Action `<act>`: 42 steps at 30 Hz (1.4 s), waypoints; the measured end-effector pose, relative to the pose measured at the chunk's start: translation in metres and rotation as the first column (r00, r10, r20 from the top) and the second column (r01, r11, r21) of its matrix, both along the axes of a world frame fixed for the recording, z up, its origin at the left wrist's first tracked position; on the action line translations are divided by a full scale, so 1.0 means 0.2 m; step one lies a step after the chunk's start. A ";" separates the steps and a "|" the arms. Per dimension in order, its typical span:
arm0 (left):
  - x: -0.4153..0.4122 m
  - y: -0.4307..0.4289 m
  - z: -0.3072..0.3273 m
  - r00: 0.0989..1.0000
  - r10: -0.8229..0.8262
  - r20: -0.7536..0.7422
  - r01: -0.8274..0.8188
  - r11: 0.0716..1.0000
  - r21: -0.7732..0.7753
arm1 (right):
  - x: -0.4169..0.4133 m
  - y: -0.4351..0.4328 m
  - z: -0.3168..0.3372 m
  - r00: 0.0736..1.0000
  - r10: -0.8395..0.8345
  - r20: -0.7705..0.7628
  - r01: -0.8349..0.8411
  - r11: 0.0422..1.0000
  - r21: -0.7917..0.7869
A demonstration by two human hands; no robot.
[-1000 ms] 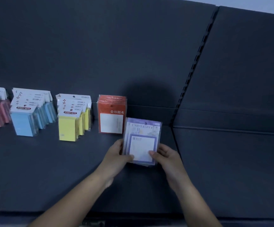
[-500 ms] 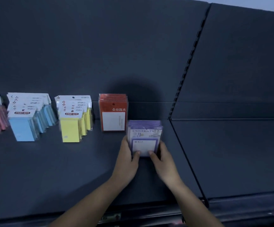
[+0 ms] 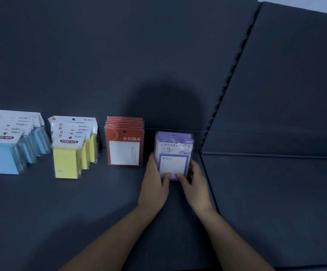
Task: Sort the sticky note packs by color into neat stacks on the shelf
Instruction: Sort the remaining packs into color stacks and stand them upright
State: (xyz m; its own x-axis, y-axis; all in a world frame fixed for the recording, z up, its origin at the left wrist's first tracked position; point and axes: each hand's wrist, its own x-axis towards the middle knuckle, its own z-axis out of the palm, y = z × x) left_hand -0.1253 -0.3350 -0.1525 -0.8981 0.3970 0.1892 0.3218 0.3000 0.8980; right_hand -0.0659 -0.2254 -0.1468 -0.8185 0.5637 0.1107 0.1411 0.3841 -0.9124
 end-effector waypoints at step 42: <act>-0.17 0.22 0.00 0.981 0.192 -0.018 -0.190 0.978 0.089 | -0.29 0.11 -0.05 0.996 -0.003 0.085 -0.016 0.976 0.219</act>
State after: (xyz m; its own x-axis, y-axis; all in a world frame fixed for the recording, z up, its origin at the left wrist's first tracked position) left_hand -0.1595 -0.2909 -0.1532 -0.9500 0.2001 0.2397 0.2899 0.2801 0.9151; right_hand -0.1239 -0.2037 -0.1558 -0.8337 0.5282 0.1612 0.2110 0.5744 -0.7910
